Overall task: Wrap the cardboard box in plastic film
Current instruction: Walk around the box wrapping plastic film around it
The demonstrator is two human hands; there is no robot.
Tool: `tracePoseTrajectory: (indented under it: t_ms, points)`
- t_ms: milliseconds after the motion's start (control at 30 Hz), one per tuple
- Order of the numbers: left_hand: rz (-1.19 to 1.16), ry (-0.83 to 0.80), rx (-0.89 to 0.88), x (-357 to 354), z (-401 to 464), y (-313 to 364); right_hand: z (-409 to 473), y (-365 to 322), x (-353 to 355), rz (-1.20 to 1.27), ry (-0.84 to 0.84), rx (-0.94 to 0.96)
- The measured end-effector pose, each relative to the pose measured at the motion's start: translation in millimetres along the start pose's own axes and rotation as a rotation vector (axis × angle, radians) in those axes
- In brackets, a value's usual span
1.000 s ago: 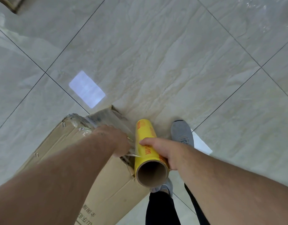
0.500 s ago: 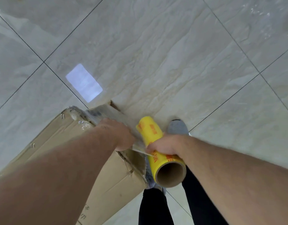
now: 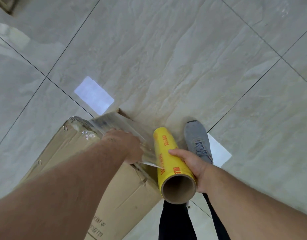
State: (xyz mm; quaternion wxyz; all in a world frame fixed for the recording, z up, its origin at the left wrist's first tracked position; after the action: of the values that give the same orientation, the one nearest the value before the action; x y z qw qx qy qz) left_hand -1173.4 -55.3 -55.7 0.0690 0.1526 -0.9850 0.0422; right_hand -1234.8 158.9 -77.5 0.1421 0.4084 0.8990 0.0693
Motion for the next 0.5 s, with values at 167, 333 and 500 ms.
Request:
tracePoseTrajectory:
  t_ms: [167,333,500]
  points:
    - [0.003,0.035,-0.006,-1,0,0,2,-6,7,-0.098,0.009,0.063]
    - [0.053,0.054,-0.020,-5,1,6,14,6,16,-0.515,0.162,0.165]
    - [0.149,0.040,-0.074,-12,-10,32,23,12,-11,-0.679,0.161,0.182]
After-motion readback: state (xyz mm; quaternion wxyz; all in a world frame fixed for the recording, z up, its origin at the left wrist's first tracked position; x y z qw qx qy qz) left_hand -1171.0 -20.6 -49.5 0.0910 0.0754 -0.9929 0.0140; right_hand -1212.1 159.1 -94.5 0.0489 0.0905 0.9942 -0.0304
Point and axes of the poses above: each hand's wrist, its own z-axis towards the middle knuckle, its own x-axis out of the back of the hand, y = z × x, the point moved 3 cm from there along z, towards the middle knuckle, and after that the axes turned 2 degrees about x, right-handed, at the moved point
